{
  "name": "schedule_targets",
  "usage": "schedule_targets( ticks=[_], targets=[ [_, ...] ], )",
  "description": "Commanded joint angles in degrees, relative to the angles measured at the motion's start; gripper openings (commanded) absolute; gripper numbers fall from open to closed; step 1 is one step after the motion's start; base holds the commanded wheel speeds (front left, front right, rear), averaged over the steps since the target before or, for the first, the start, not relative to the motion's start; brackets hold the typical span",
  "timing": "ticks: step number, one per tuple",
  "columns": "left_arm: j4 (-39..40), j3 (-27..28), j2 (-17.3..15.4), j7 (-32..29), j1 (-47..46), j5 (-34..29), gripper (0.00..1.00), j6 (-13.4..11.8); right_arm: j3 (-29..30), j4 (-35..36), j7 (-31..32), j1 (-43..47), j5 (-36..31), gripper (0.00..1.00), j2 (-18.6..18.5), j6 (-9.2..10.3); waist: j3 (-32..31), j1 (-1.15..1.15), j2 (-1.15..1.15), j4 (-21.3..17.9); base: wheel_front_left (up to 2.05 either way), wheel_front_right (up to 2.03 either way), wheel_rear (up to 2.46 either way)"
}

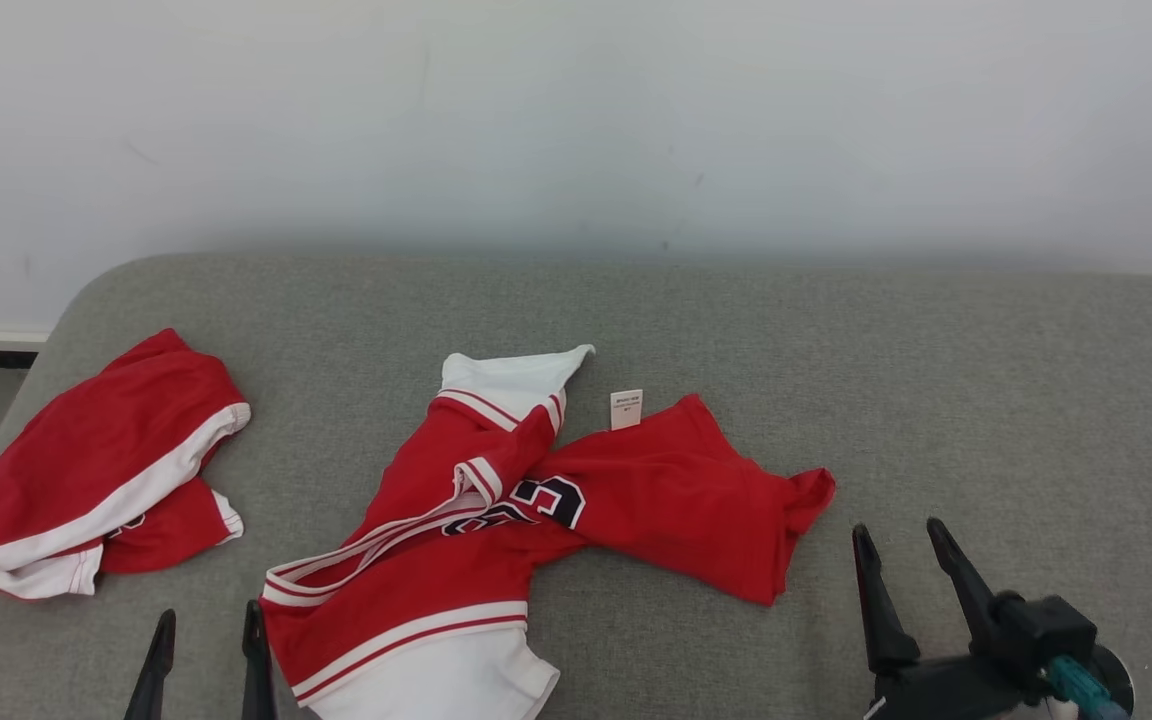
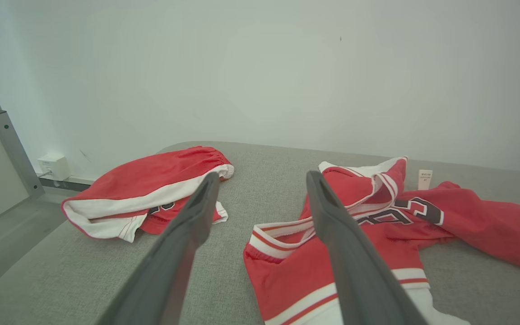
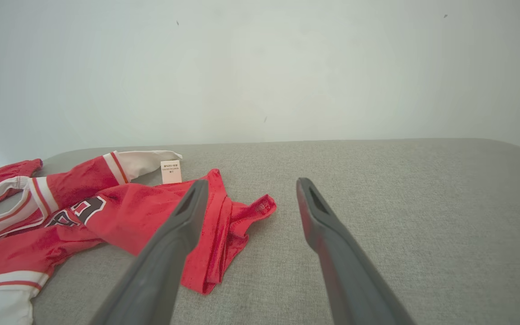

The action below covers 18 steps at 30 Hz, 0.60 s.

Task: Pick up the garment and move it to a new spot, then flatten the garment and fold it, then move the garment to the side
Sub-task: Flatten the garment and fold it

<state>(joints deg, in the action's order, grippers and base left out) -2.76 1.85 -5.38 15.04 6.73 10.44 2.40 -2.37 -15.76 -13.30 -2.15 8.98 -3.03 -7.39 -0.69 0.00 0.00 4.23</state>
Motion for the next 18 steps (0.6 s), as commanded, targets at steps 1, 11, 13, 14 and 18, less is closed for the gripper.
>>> schedule_targets(
  ticks=[1, 11, 13, 14, 18],
  targets=[
    [-0.21, -0.10, 0.31, 0.20, -0.69, -0.43, 1.00, 0.08, -0.88, -0.65, 0.59, -2.12, -0.90, 1.00, -0.80, -0.21, 0.48, 0.00, 0.00, 1.07, 0.00, 0.00, 0.00],
    [-2.38, -2.34, 1.42, 0.20, -5.34, -0.59, 1.00, 2.10, -5.82, -10.94, 5.90, -19.86, -1.19, 1.00, -5.37, -0.21, 5.68, 0.00, 0.00, 7.20, 0.00, 0.00, 0.00],
    [-2.83, -3.03, 1.72, 0.20, -6.62, -0.38, 1.00, 2.52, -6.36, -13.72, 7.10, -23.16, -1.45, 1.00, -6.58, -0.21, 7.05, 0.00, 0.00, 8.69, 0.00, 0.00, 0.00],
    [-3.10, -3.32, 1.87, 0.20, -7.12, -0.26, 1.00, 2.56, -6.66, -15.08, 7.63, -24.84, -1.27, 1.00, -6.96, -0.21, 7.68, 0.00, 0.00, 9.41, 0.00, 0.00, 0.00],
    [-3.81, -4.79, 2.27, 0.20, -8.93, 0.26, 1.00, 3.00, -7.45, -20.51, 9.76, -30.93, -0.80, 1.00, -8.90, -0.21, 10.23, 0.00, 0.00, 12.16, 0.00, 0.00, 0.00]
  ],
)
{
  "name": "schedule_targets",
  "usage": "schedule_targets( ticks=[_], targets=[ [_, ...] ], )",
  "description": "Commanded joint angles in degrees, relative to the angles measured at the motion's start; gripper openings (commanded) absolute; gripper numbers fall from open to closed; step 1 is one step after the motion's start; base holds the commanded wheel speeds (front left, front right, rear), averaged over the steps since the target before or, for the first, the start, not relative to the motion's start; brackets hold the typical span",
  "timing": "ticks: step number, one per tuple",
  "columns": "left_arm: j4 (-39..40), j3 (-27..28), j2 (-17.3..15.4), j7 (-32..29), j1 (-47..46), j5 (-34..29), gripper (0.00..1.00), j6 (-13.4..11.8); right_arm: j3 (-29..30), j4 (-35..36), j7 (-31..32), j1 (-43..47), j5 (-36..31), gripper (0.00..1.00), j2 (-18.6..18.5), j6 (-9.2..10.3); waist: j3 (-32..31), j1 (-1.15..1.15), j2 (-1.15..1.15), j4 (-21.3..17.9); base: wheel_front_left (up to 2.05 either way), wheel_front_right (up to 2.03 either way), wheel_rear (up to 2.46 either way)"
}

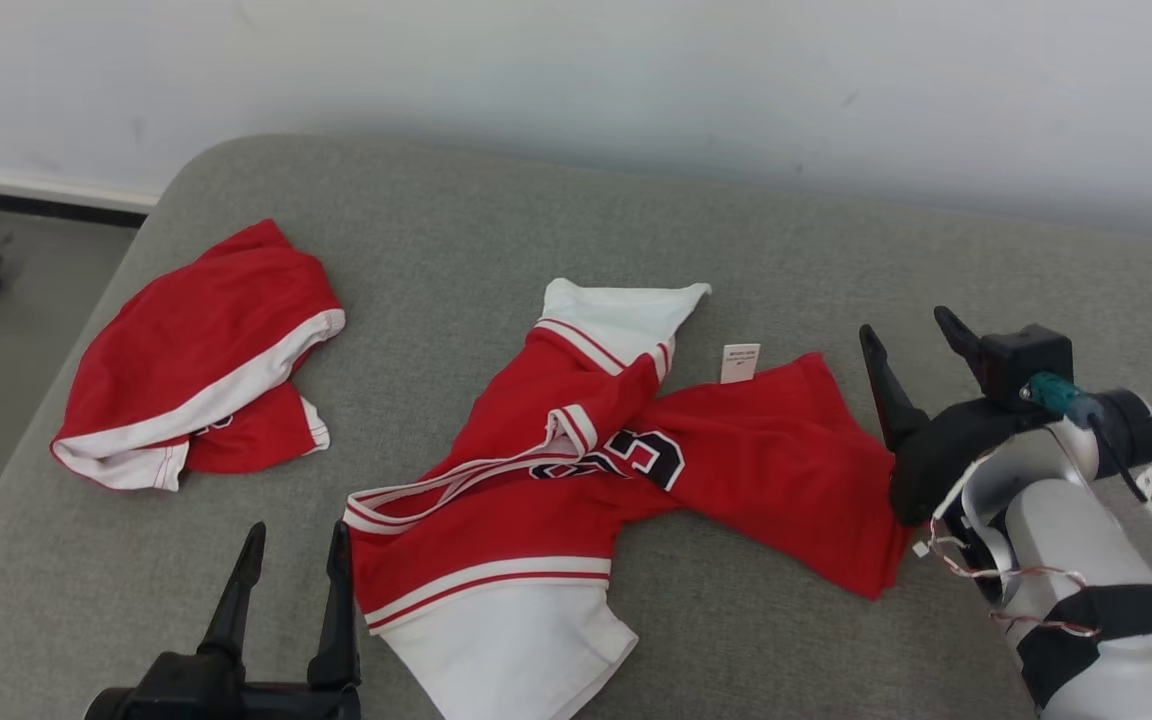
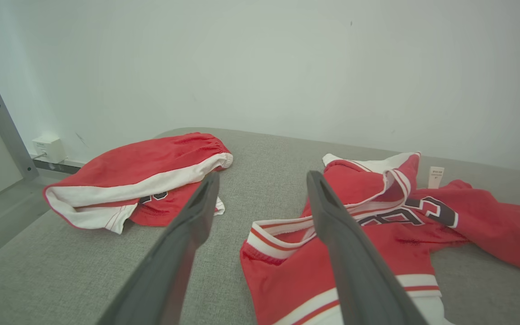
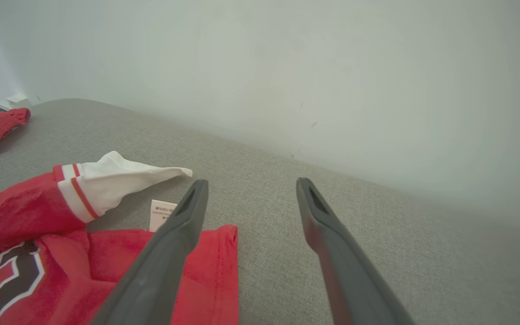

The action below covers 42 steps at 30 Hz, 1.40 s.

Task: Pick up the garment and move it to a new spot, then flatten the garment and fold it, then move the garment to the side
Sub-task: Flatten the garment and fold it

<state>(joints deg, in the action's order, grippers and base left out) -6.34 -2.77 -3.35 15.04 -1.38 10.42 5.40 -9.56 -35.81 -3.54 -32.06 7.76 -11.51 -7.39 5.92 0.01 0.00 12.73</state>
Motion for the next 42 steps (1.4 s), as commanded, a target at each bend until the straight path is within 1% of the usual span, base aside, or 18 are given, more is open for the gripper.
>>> schedule_targets(
  ticks=[1, 5, 8, 10, 15, 16, 17, 18, 22, 30, 34, 36, 37, 42],
  targets=[
    [-0.39, -0.58, 0.29, 0.20, -1.32, 0.41, 1.00, 0.14, -0.59, -1.85, 0.61, -2.30, 0.33, 1.00, -0.92, -0.21, 4.28, -0.01, 0.00, 4.34, 0.00, 0.00, 0.00],
    [-0.85, -2.08, 0.49, 0.20, -2.82, 1.10, 1.00, 0.58, -1.91, -7.48, 3.08, -6.79, 0.99, 1.00, -2.34, -0.20, 6.31, -0.01, 0.00, 6.45, 0.00, 0.00, 0.00],
    [-1.03, -3.33, 0.50, 0.20, -3.89, 2.03, 1.00, 0.43, -3.07, -11.52, 5.37, -9.00, 1.42, 1.00, -3.02, -0.16, 7.39, -0.01, 0.00, 7.74, 0.00, 0.00, 0.00],
    [-1.15, -4.04, 0.50, 0.20, -4.33, 2.40, 1.00, 0.13, -3.59, -13.98, 6.43, -9.90, 1.71, 1.00, -3.53, -0.15, 7.71, -0.01, 0.00, 8.32, 0.00, 0.00, 0.00],
    [-0.98, -5.04, 0.50, 0.20, -4.55, 3.51, 1.00, -0.77, -5.30, -18.18, 7.88, -10.73, 3.52, 1.00, -3.43, -0.15, 7.82, -0.01, 0.00, 8.79, 0.00, 0.00, 0.00],
    [-0.95, -5.09, 0.50, 0.20, -4.48, 3.65, 1.00, -0.81, -5.64, -18.66, 8.03, -11.00, 4.02, 0.67, -3.33, -0.15, 7.85, -0.01, 0.00, 8.78, 0.00, 0.00, 0.00],
    [-0.92, -5.10, 0.50, 0.20, -4.49, 3.78, 1.00, -0.88, -5.98, -19.32, 8.42, -11.27, 4.35, 0.27, -3.38, -0.15, 7.92, -0.01, 0.00, 8.75, 0.00, 0.00, 0.00],
    [-0.91, -5.09, 0.50, 0.20, -4.54, 3.82, 1.00, -0.99, -6.25, -19.84, 8.65, -11.32, 4.65, 0.00, -3.47, -0.15, 7.98, -0.01, 0.00, 8.69, 0.00, 0.00, 0.00],
    [-0.91, -4.87, 0.51, 0.20, -4.64, 4.15, 1.00, -1.27, -6.59, -20.02, 6.68, -12.49, 5.24, 0.00, -4.18, -0.15, 8.03, -0.01, 0.00, 8.21, 0.00, 0.00, 0.00],
    [-1.49, -3.39, 0.49, 0.21, -2.89, 3.48, 1.00, -1.46, -5.87, -18.56, -2.48, -14.99, 5.87, 0.00, -5.70, -0.15, 5.22, -0.01, 0.00, 5.22, 0.00, 0.00, 0.00],
    [-1.51, -2.64, 0.49, 0.21, -1.82, 3.09, 1.00, -1.42, -5.95, -16.64, -5.30, -16.12, 6.44, 0.00, -7.01, -0.15, 3.46, -0.01, 0.00, 3.44, 0.00, 0.00, 0.00],
    [-1.39, -2.24, 0.48, 0.21, -1.41, 2.89, 1.00, -1.43, -5.99, -15.39, -5.67, -16.87, 6.73, 0.00, -7.97, -0.15, 2.87, -0.01, 0.00, 2.62, 0.00, 0.00, 0.00],
    [-1.28, -1.93, 0.50, 0.21, -0.76, 2.82, 1.00, -1.52, -6.28, -13.94, -5.42, -17.80, 6.99, 0.00, -9.10, -0.15, 2.39, -0.01, 0.00, 1.85, 0.00, 0.00, 0.00],
    [-1.13, -1.80, 0.49, 0.21, -0.41, 3.04, 1.00, -1.65, -6.95, -10.03, -2.55, -21.53, 7.43, 0.00, -12.00, -0.15, 2.47, -0.01, 0.00, 0.98, 0.00, 0.00, 0.00]
  ],
)
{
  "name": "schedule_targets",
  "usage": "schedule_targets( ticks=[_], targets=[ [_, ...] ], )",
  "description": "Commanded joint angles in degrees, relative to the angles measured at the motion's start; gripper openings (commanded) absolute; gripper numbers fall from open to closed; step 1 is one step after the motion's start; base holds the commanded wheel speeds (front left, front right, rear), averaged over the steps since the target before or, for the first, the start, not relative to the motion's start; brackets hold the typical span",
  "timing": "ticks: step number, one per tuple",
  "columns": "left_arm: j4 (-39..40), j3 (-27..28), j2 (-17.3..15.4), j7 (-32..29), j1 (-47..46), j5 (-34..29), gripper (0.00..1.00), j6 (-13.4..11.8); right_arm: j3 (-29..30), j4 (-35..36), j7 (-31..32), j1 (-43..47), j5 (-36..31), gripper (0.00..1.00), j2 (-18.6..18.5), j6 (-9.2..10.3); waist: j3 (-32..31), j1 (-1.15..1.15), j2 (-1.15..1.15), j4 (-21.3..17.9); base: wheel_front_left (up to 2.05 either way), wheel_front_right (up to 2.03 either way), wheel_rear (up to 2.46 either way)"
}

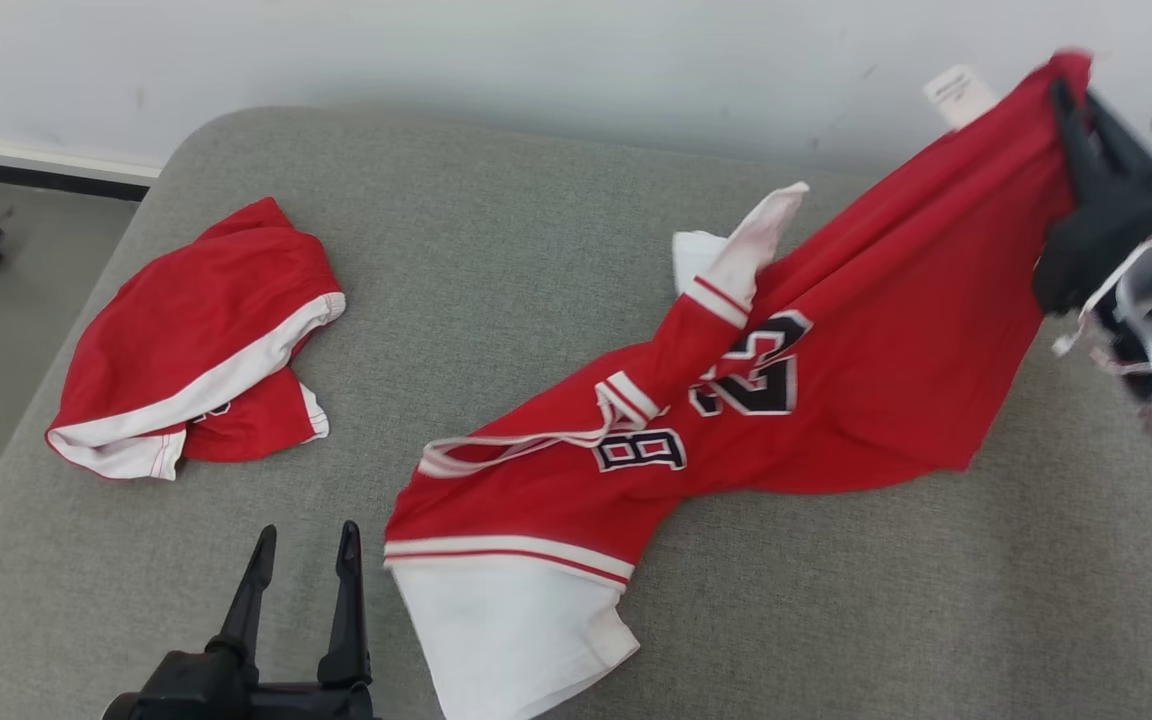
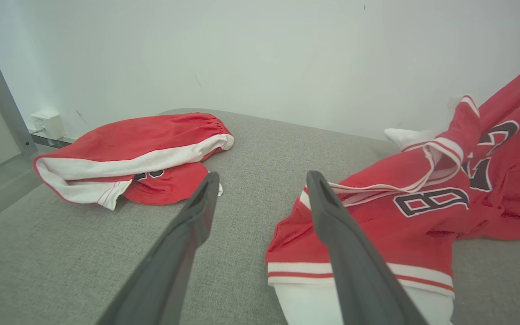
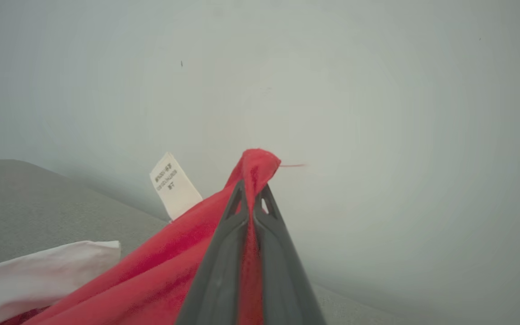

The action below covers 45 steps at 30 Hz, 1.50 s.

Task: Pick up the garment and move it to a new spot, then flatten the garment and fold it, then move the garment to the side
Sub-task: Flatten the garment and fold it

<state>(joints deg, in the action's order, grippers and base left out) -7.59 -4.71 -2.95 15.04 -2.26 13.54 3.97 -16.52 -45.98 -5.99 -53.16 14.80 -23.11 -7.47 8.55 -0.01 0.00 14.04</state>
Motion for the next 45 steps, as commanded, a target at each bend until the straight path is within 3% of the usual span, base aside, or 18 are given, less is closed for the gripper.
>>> schedule_targets(
  ticks=[1, 7, 14, 15, 22, 29, 35, 45],
  targets=[
    [0.14, -0.03, 0.09, 0.21, 0.33, 0.07, 1.00, -0.22, -0.19, 0.85, 0.71, -1.37, 0.26, 0.00, -0.98, -0.07, 0.02, 0.01, 0.00, -0.32, 0.00, 0.00, 0.00],
    [-0.28, -1.74, 0.10, 0.21, -1.09, 1.01, 1.00, -0.23, -1.60, 2.52, 6.13, -8.66, -0.50, 0.00, -3.18, -0.07, 1.21, 0.01, 0.00, 1.34, 0.00, 0.00, 0.00],
    [-0.55, -3.44, 0.10, 0.21, -2.38, 1.97, 1.00, -0.20, -3.59, -4.20, 8.70, -12.18, -2.01, 0.00, -3.62, -0.07, 2.56, 0.01, 0.00, 4.35, 0.00, 0.00, 0.00],
    [-0.60, -3.66, 0.11, 0.21, -2.58, 2.05, 1.00, -0.20, -3.54, -5.61, 8.56, -12.47, -2.50, 1.00, -3.89, -0.07, 2.72, 0.01, 0.00, 4.76, 0.00, 0.00, 0.00],
    [-0.40, -4.43, 0.11, 0.21, -2.73, 1.94, 1.00, -0.62, -3.82, -10.90, 6.68, -13.39, -3.87, 1.00, -3.15, -0.07, 2.83, 0.01, 0.00, 5.62, 0.00, 0.00, 0.00],
    [-0.08, -3.22, 0.09, 0.21, -1.25, 0.47, 1.00, -0.54, -3.17, -12.65, 1.18, -11.21, -1.50, 1.00, -1.88, -0.07, 0.73, 0.01, 0.00, 3.48, 0.00, 0.00, 0.00],
    [0.38, -1.68, 0.08, 0.21, 0.32, -1.11, 1.00, -0.12, -2.80, -12.16, -4.98, -3.04, 1.85, 1.00, -1.63, -0.07, -1.98, 0.01, 0.00, 1.07, 0.00, 0.00, 0.00],
    [1.95, 0.21, 0.08, 0.21, 1.36, -2.31, 1.00, 0.40, -2.12, -9.28, -7.63, 12.89, 5.71, 1.00, -0.57, -0.07, -2.01, 0.01, 0.00, -1.24, 0.00, 0.00, 0.00]
  ],
)
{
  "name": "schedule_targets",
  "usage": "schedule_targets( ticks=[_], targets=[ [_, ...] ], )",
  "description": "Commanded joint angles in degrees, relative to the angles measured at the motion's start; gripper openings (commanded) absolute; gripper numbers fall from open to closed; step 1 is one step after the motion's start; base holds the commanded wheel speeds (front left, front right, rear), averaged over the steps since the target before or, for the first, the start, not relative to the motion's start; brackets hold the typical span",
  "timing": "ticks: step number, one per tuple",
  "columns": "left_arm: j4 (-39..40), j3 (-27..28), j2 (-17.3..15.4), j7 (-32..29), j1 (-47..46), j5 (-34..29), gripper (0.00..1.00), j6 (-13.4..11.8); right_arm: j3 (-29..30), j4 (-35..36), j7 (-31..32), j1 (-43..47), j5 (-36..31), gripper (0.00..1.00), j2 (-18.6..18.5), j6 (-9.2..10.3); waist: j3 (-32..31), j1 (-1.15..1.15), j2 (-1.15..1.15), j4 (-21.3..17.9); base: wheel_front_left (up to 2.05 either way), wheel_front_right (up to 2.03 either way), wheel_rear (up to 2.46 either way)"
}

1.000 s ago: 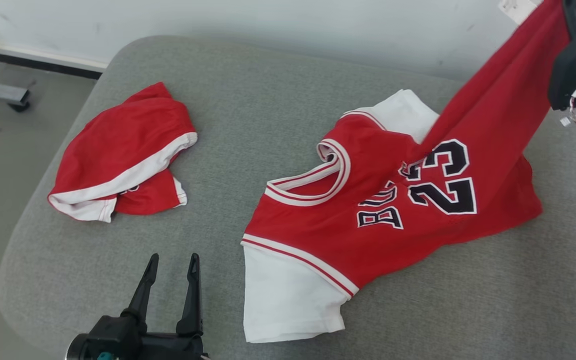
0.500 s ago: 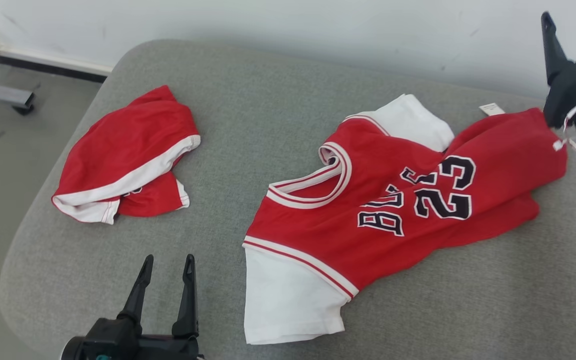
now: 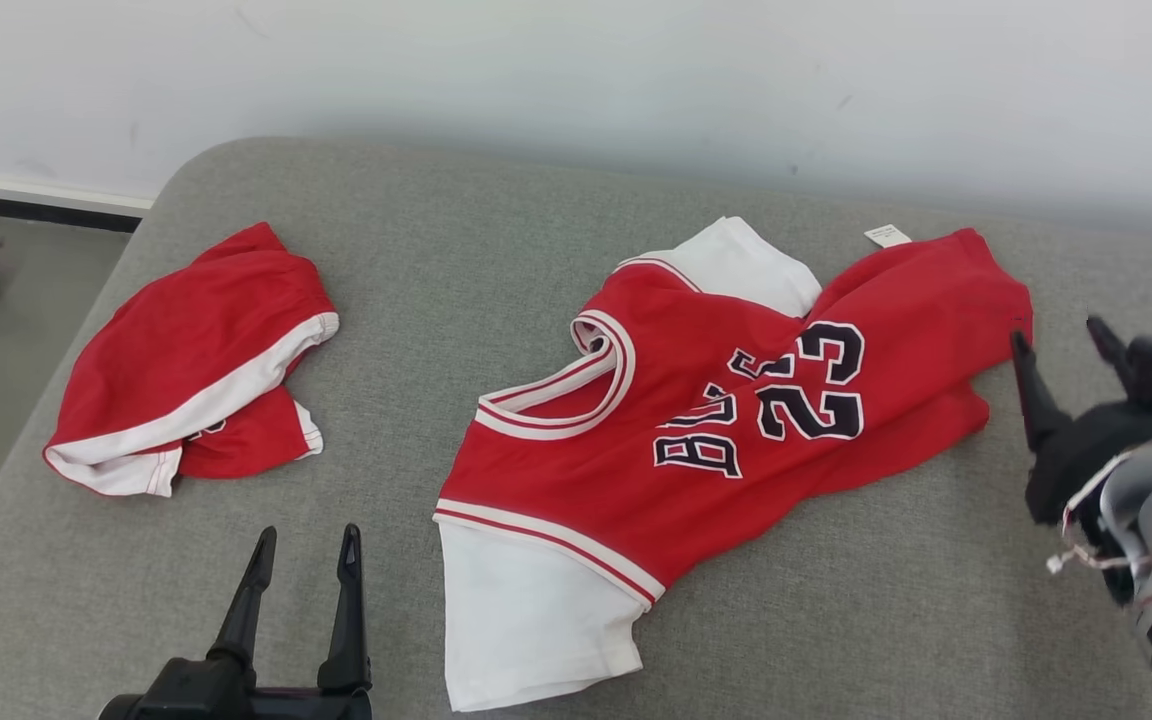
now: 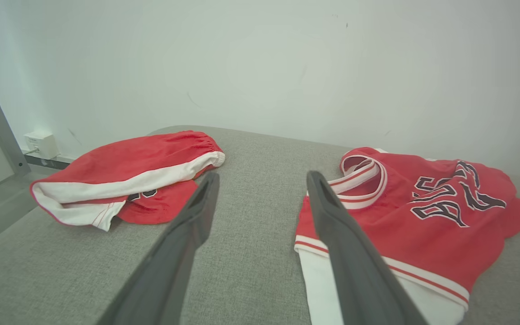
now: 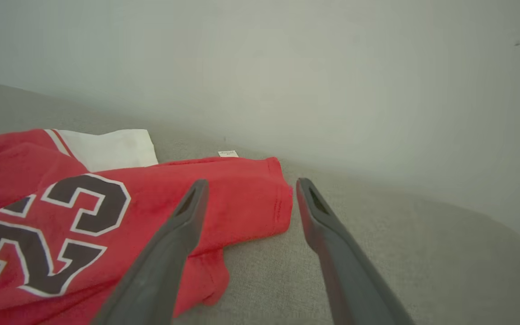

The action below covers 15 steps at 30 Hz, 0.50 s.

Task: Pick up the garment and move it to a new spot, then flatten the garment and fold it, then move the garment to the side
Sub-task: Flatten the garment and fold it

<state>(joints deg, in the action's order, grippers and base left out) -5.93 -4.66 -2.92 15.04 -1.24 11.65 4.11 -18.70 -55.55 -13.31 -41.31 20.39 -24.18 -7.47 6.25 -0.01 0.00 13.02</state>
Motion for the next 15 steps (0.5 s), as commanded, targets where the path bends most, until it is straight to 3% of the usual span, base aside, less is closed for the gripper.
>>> schedule_targets(
  ticks=[1, 7, 15],
  targets=[
    [0.36, 0.19, 0.04, 0.21, 0.21, -0.48, 1.00, 0.27, 0.31, 0.43, -0.31, 2.26, 0.32, 1.00, 0.83, -0.07, 0.41, 0.01, 0.00, -0.21, 0.00, 0.00, 0.00],
    [0.63, -0.36, 0.05, 0.21, -0.94, -0.70, 1.00, 0.56, 2.15, -0.09, 0.15, 6.32, 0.62, 1.00, 1.93, -0.07, 1.89, 0.01, 0.00, 0.57, 0.00, 0.00, 0.00],
    [0.73, -0.50, 0.07, 0.21, -2.26, -0.41, 1.00, 0.83, 4.76, -2.66, 1.28, 4.70, -0.12, 1.00, 3.49, -0.07, 4.70, 0.01, 0.00, 2.42, 0.00, 0.00, 0.00]
  ],
)
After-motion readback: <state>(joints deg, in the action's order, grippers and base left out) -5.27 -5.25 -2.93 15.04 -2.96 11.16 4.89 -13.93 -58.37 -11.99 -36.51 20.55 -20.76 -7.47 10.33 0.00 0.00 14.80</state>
